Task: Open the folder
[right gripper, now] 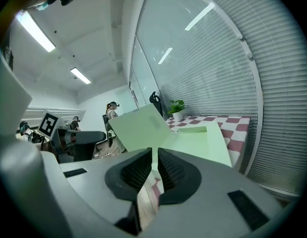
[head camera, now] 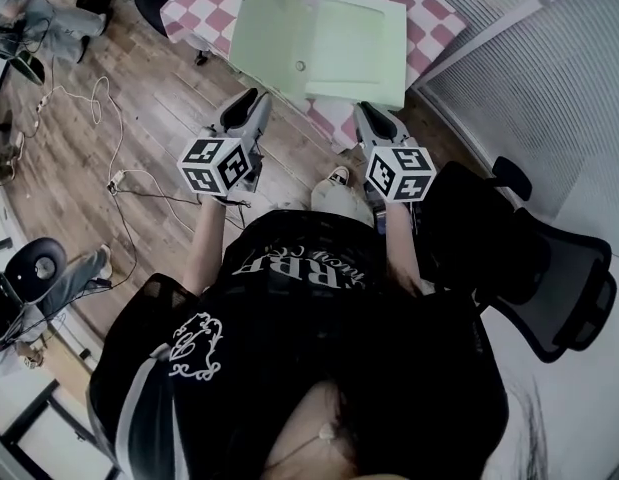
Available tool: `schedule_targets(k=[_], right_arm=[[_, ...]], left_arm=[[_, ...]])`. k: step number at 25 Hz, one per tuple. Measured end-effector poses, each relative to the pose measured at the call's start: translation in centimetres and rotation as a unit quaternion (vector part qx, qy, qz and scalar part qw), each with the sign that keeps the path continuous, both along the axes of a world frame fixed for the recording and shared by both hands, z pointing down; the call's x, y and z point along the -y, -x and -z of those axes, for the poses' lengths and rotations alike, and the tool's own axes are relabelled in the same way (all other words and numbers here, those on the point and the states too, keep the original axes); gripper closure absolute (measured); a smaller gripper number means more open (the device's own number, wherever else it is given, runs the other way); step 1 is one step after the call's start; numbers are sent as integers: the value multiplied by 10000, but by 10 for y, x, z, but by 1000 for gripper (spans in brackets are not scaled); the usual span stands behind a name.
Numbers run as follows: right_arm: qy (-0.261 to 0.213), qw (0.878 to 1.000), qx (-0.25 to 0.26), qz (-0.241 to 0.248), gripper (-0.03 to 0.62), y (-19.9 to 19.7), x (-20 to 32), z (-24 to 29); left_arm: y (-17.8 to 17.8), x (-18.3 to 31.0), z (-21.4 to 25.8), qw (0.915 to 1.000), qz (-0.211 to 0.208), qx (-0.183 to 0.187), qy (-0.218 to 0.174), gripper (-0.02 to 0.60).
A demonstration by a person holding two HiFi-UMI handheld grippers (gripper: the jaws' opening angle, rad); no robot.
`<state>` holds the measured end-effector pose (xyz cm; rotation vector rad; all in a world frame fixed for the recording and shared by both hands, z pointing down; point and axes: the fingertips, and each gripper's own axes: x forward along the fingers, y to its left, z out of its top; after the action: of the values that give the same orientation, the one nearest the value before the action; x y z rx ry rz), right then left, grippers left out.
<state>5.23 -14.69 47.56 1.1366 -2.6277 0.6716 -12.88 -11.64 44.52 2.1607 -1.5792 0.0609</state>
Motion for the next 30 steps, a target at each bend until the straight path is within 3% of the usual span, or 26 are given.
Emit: schedule_targets(k=[7, 13, 20, 30], right_arm=[[-126, 9998, -26, -132, 557, 32, -55, 7], [-169, 9993, -123, -315, 558, 51, -117, 6], [-222, 9989, -196, -373, 559, 66, -178, 11], [-493, 9979, -388, -153, 559, 78, -227, 31]], left_arm=[[8, -48, 14, 9991, -372, 5, -207, 468], [7, -100, 14, 9966, -760, -236, -219, 469], [-1, -158, 15, 9914, -1242, 267, -309, 469], [-18, -206, 15, 9889, -1427, 157, -392, 469]])
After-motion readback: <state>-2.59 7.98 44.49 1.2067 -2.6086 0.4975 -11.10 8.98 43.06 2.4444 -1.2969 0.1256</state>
